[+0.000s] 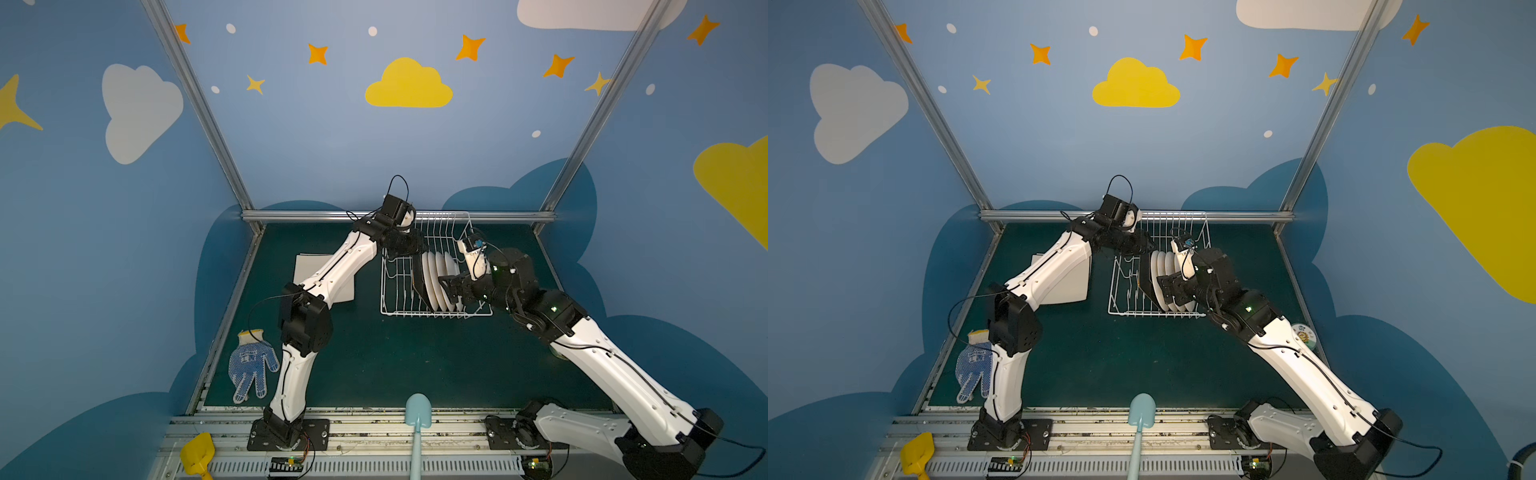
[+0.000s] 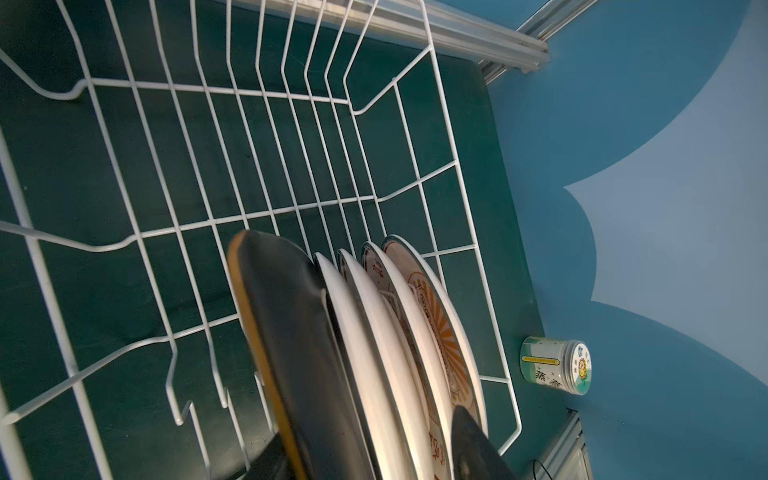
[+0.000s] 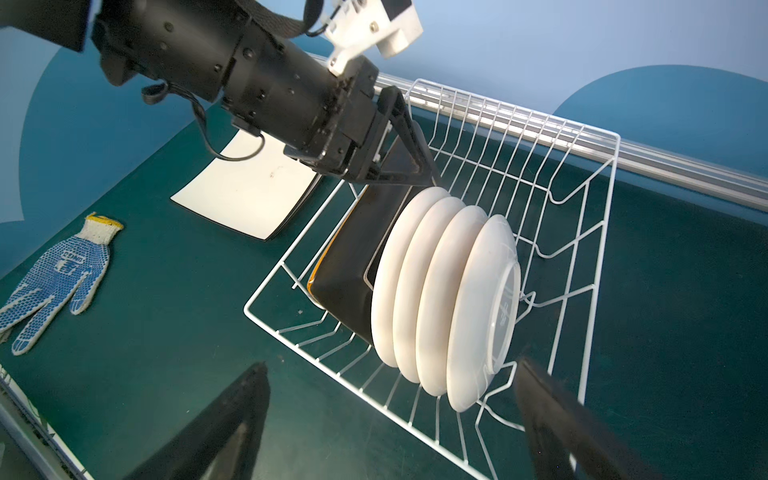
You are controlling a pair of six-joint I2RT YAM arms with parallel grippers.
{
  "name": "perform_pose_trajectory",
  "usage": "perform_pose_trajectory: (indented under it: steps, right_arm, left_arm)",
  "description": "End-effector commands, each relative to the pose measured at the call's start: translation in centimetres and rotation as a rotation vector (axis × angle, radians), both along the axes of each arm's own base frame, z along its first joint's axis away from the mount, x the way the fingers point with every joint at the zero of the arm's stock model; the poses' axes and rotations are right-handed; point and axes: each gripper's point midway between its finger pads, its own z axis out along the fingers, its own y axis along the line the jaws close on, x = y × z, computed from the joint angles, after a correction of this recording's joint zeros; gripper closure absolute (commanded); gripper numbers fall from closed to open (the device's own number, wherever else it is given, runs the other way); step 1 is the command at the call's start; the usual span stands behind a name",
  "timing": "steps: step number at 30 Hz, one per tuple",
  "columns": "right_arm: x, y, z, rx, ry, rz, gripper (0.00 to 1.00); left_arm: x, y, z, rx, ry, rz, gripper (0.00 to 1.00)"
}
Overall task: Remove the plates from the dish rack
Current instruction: 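Move the left gripper over the rack to the dark square plate's top edge, then close the left gripper on the top edge of the dark square plate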
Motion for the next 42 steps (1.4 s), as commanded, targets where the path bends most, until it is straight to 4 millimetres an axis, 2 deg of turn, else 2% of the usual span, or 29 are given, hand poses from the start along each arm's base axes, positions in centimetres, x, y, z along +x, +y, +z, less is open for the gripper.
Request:
perform_pose_trajectory:
  steps: [1, 7, 13, 24, 29, 35, 42]
  right_arm:
    - [-0.1, -0.6, 0.0, -0.001, -0.013, -0.015, 0.08]
    - [-0.2, -0.8, 0.0, -0.003, -0.016, -0.018, 0.08]
    - [-0.1, -0.8, 0.0, 0.001, -0.015, -0.013, 0.08]
    - [-0.2, -0.8, -0.1, 0.002, -0.011, -0.009, 0.08]
    - [-0.3, -1.0, 0.4, 0.002, -0.025, -0.009, 0.08]
    - [-0.5, -1.4, 0.0, -0.002, -0.02, -0.008, 0.08]
    - [-0.6, -1.7, 0.5, -0.007, -0.035, -0.006, 0.08]
  left_arm:
    - [-0.3, 0.3, -0.8, 0.039, 0.042, 0.012, 0.5]
    - [0.1, 1.0, -2.5, 0.103, 0.068, 0.045, 0.54]
    - [0.5, 1.0, -3.3, 0.115, 0.073, 0.066, 0.6]
    - [0.5, 1.2, -5.2, 0.165, 0.099, 0.099, 0.57]
    - [0.5, 1.3, -5.7, 0.174, 0.112, 0.113, 0.63]
    - [0.4, 1.6, -5.9, 0.181, 0.124, 0.136, 0.64]
    - [0.4, 1.7, -6.7, 0.172, 0.15, 0.175, 0.7]
